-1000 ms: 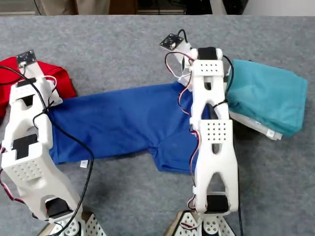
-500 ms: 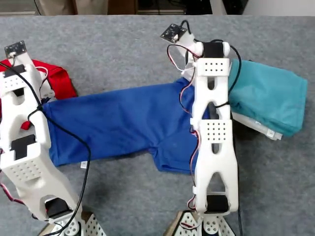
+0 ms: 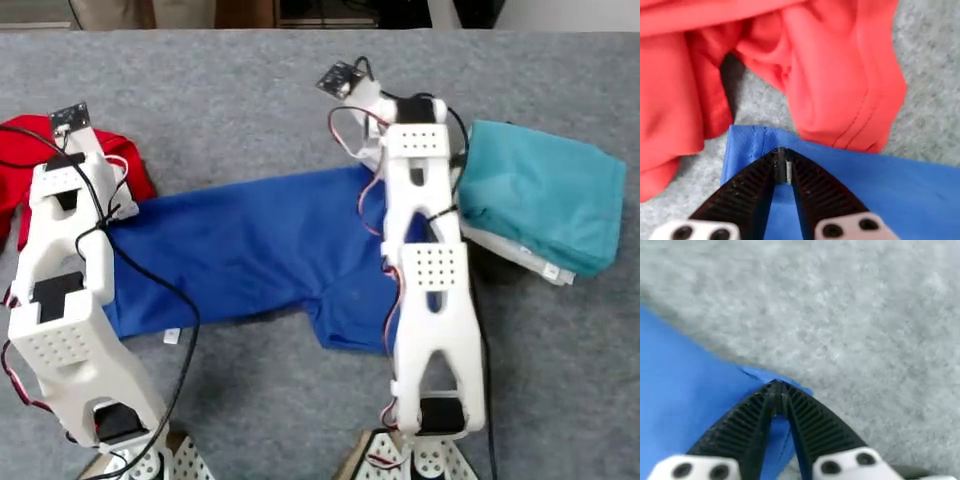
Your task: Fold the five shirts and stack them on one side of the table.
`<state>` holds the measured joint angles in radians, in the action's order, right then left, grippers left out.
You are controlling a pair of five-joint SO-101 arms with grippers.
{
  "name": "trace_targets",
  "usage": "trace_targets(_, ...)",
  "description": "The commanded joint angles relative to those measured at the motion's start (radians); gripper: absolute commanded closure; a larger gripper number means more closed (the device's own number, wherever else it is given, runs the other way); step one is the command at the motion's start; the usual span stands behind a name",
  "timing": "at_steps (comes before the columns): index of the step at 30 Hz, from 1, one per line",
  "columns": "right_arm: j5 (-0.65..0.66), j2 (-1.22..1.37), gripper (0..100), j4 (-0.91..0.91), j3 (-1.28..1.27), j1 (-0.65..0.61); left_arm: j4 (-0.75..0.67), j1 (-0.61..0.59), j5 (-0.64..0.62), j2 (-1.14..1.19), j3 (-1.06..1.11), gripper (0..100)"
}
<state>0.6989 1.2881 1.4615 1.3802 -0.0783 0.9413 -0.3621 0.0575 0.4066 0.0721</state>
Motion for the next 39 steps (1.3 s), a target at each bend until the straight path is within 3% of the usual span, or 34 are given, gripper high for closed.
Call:
trace_targets(1, 0.008, -0.007, 99.5, -0.037, -0.001, 0.061, 0.015, -0.008, 0.032, -0.007, -0.003, 98)
trace_targets(15, 0.008, -0.079, 99.4, 0.146, 0.282, 0.047, 0.046, -0.052, 0.034, -0.018, -0.005, 98)
trace_targets(20, 0.011, -0.245, 99.4, 0.311, 0.286, 0.024, 0.23, -0.049, 0.031, -0.042, -0.169, 98)
trace_targets(24, 0.012, -0.372, 99.4, 0.328, 0.232, 0.013, 0.341, -0.043, 0.028, -0.113, -0.249, 98)
trace_targets(27, 0.015, -0.51, 99.4, 0.33, 0.045, -0.002, 0.356, -0.043, 0.034, -0.209, -0.203, 98)
trace_targets(32, 0.051, -0.86, 99.4, 0.325, -0.473, -0.061, 0.345, -0.052, 0.038, -0.415, -0.031, 98)
trace_targets(39, 0.161, -1.36, 99.4, 0.219, -1.181, -0.134, 0.176, -0.072, 0.118, -0.766, 0.377, 98)
